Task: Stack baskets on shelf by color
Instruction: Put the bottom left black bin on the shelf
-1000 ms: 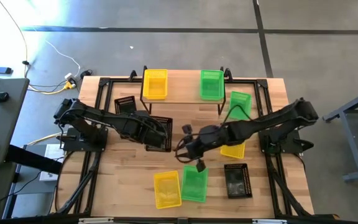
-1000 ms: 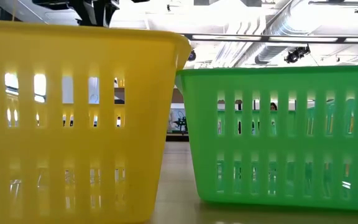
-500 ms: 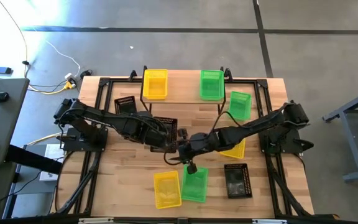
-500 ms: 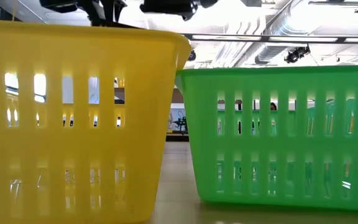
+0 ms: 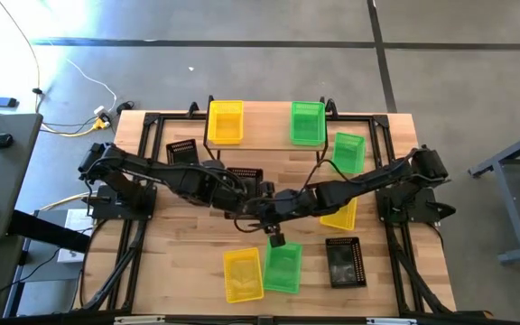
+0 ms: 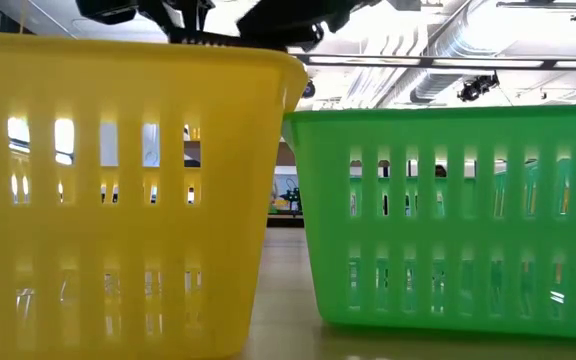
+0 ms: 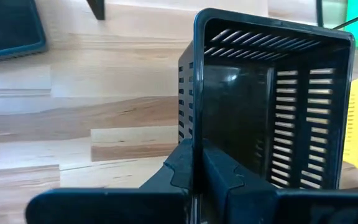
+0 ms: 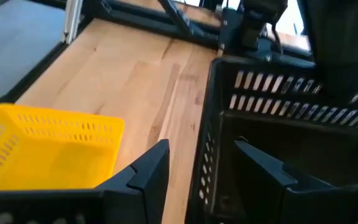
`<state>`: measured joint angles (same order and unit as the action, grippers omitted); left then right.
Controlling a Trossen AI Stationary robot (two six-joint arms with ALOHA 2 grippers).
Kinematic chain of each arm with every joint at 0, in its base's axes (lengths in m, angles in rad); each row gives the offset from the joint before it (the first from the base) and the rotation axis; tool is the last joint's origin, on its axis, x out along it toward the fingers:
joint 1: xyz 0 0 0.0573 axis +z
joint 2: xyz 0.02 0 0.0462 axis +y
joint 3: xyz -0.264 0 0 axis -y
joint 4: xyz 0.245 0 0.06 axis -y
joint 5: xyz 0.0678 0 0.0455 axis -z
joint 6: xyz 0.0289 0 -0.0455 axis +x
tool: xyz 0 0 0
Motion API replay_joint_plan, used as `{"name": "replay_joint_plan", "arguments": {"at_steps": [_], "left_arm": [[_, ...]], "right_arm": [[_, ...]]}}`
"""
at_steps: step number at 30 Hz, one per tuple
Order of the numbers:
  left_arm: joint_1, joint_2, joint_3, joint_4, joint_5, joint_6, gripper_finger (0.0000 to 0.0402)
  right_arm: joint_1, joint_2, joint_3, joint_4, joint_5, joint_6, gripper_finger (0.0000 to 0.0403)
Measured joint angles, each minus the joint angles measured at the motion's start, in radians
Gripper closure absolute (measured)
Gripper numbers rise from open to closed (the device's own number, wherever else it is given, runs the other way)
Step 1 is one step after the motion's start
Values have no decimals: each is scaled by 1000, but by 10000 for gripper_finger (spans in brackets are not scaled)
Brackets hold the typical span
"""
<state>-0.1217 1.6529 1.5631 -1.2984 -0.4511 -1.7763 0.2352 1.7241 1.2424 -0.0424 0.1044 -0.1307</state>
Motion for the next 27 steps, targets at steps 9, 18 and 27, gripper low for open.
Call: {"name": "replay_joint_plan", "arguments": {"at_steps": [9,18,27], "left_arm": [[41,0,0,101,56,89,399],[43,0,0,102,54,86,396],[38,1,0,102,59,87,342]], "right_arm": [[-2,0,0,-85,62,47,254],[-11,0,0,-142,41,130,379],[-13,-1,0,-167,35,135,400]]}}
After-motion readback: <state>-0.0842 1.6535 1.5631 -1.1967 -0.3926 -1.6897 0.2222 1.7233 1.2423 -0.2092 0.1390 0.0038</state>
